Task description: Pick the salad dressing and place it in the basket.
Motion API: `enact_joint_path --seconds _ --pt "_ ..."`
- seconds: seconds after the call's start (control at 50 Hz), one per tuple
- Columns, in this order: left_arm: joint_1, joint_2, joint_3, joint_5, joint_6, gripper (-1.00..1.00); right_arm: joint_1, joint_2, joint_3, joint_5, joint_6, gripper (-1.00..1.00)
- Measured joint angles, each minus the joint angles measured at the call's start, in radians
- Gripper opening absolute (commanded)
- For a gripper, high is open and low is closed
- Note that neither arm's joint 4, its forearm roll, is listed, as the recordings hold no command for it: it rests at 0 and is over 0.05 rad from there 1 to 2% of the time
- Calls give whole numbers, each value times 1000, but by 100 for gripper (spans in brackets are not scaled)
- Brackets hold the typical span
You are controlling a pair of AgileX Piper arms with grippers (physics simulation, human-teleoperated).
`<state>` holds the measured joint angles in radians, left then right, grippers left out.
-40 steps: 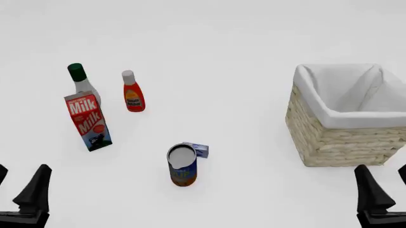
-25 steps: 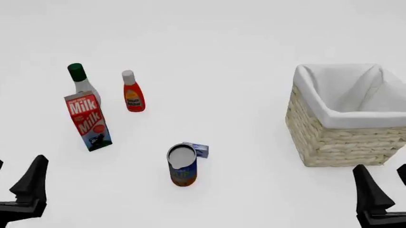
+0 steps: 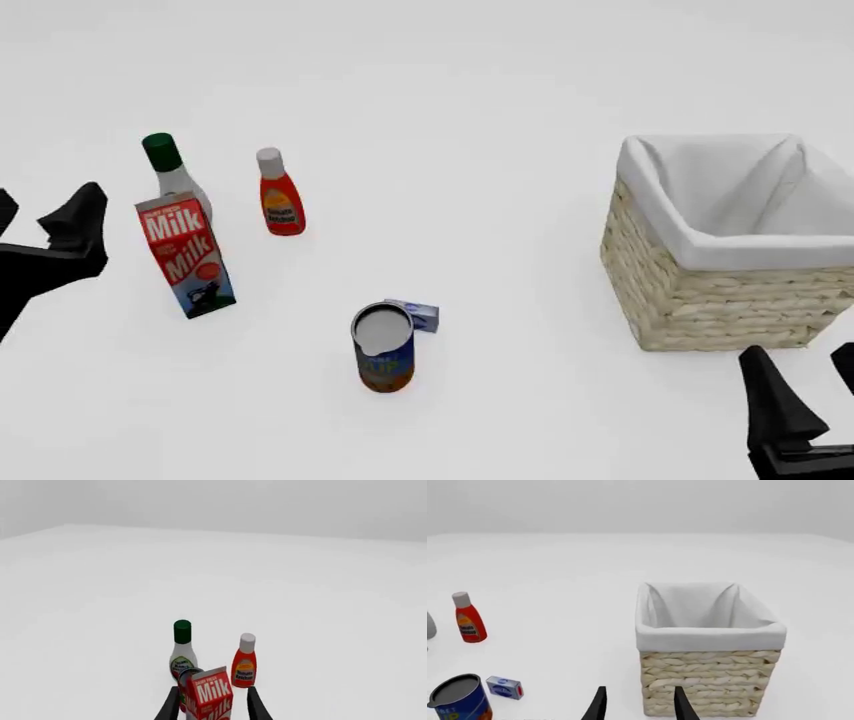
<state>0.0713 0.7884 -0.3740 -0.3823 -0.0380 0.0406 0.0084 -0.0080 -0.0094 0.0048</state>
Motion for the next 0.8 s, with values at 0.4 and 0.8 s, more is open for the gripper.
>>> enact_joint_path --seconds 0.4,0.8 --pt "-12 349 -482 233 54 100 12 22 -2 -6 -5 100" --pt "7 679 -926 507 42 100 26 46 3 -24 -11 100"
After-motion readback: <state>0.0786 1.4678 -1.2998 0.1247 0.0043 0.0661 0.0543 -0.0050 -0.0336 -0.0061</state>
